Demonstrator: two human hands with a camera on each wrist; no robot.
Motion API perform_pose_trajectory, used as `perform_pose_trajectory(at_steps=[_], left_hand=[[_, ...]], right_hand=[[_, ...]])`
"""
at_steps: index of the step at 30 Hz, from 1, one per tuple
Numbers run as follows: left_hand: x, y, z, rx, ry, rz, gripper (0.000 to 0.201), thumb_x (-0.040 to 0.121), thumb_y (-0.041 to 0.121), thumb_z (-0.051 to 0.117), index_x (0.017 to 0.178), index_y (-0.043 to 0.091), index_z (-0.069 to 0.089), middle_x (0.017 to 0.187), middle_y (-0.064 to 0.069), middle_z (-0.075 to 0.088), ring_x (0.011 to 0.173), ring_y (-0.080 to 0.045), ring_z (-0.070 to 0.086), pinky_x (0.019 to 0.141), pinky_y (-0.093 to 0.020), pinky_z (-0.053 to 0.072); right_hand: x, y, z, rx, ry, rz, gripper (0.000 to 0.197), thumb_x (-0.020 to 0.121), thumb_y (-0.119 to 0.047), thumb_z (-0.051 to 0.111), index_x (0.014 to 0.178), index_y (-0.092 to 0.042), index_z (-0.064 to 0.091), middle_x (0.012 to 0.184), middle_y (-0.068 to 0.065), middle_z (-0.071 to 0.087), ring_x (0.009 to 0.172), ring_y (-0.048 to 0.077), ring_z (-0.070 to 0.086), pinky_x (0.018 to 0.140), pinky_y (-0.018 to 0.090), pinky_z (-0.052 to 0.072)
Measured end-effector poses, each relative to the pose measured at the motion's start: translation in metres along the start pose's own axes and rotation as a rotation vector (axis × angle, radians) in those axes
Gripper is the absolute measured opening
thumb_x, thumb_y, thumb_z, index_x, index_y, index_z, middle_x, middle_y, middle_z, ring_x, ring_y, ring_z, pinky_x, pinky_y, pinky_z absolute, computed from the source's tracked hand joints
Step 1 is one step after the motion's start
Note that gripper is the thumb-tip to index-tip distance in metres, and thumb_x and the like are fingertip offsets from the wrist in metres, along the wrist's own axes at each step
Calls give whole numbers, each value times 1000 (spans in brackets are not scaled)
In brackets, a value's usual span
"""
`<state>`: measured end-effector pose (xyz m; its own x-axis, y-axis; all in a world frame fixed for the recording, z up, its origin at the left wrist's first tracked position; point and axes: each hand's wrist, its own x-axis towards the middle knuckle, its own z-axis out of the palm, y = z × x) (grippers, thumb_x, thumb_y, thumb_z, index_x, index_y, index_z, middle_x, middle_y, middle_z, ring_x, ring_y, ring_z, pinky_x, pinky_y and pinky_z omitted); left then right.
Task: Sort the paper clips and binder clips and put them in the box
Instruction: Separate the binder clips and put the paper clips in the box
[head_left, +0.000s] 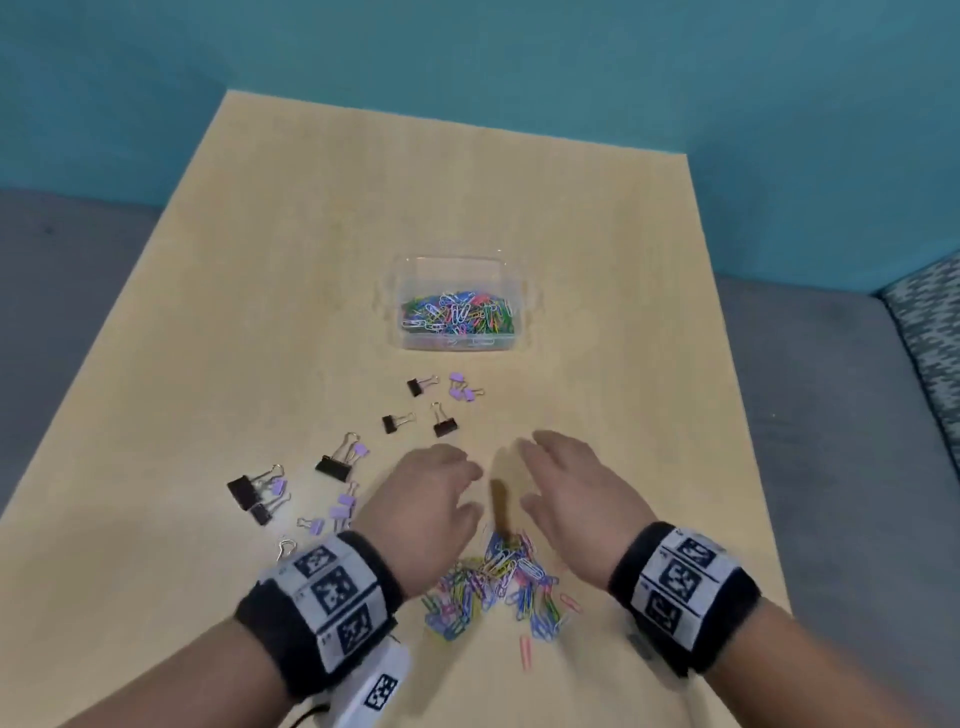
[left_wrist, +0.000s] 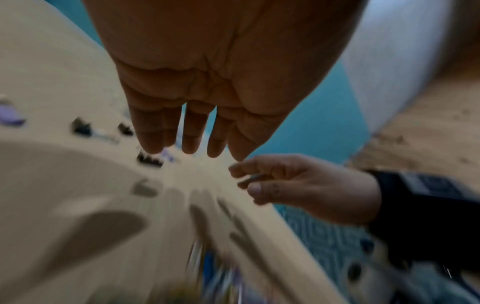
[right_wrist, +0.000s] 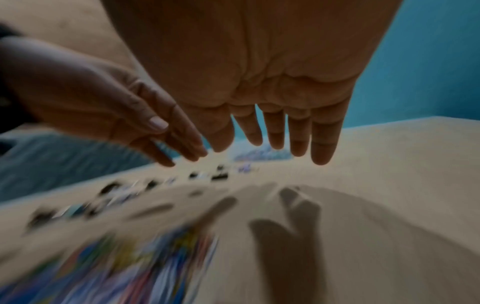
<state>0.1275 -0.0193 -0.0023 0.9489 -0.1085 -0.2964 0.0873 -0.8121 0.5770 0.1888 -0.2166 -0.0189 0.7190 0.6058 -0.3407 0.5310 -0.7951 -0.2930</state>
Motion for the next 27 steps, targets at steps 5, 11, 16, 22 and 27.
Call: perform_pose_trajectory(at_steps=[5,11,16,22,27], left_hand=[[-36,-15,75,311,-185,102,57,94,42,30,143,13,33,154,-6,29,143,-27,19,113,-42,27],[-69,-31,79,427,-143,307,44,84,34,39,120,17,58,132,-3,55,124,-29,50,96,-39,49],[-100,-33,74,268,38,276,9,79,19,56,87,22,59,96,1,59,83,-24,53,74,-31,46],[-108,-24,95,43,-1,175,12,80,28,46,86,28,57,93,8,56,83,-19,53,78,-23,36],[-84,-14,86,93,111,58,16,77,24,56,93,24,57,98,3,52,87,-24,47,77,-35,45]], right_hand=[[-40,-9,56,-148,-102,-142,67,93,-47,34,146,-8,26,153,11,31,141,33,28,108,46,37],[-89,-9,66,-205,-78,-197,62,85,-45,45,137,-12,44,144,7,46,131,30,45,99,40,47],[-134,-8,72,129,93,-180,25,87,-25,52,112,-22,54,112,-2,55,98,23,54,83,36,50],[-135,-39,101,282,18,-191,15,84,-26,52,99,-29,54,98,-4,53,93,19,51,82,29,41],[-101,-37,78,356,251,5,13,85,-23,53,97,-25,57,96,-5,54,93,19,49,84,28,40]])
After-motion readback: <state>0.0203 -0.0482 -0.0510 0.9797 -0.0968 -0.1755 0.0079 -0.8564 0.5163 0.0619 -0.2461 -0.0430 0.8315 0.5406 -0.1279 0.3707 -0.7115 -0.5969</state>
